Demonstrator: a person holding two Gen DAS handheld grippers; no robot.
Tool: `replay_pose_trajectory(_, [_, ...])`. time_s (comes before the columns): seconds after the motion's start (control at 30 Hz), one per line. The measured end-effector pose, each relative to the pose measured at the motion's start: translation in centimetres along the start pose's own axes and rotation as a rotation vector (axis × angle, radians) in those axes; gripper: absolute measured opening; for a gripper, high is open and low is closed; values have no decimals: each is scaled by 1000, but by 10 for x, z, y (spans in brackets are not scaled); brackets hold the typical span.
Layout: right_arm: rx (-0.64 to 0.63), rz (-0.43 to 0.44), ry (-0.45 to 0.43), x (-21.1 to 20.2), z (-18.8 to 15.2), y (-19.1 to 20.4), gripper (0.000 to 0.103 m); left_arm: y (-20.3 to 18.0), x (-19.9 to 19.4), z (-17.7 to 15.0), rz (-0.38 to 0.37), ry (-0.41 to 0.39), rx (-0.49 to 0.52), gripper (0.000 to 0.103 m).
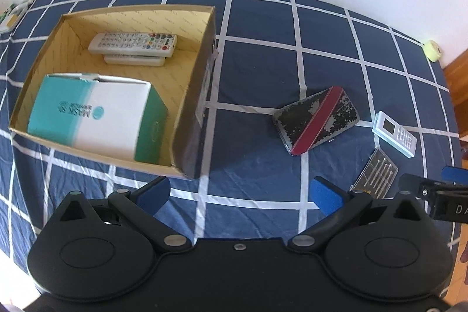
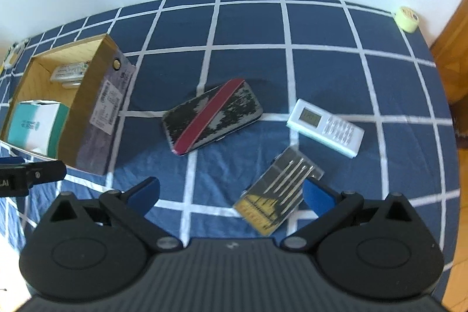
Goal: Organize objects
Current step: 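Move the right tool toward the black-and-red case on the bed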
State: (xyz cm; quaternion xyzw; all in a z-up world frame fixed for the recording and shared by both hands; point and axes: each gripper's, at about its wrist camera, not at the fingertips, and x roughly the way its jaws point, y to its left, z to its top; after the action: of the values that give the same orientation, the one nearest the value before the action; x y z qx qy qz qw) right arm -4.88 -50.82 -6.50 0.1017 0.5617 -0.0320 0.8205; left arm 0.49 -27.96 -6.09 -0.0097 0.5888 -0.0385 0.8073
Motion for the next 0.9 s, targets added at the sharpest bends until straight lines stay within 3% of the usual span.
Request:
replay_pose_trajectory(0.47, [-125,21,31,30,42,-31,103,-31,32,13,47,30,-112,103])
replay_pose_trajectory(0.9, [-138,124,127,102,96,-38,103,-46,99,46,101,81,-194,103])
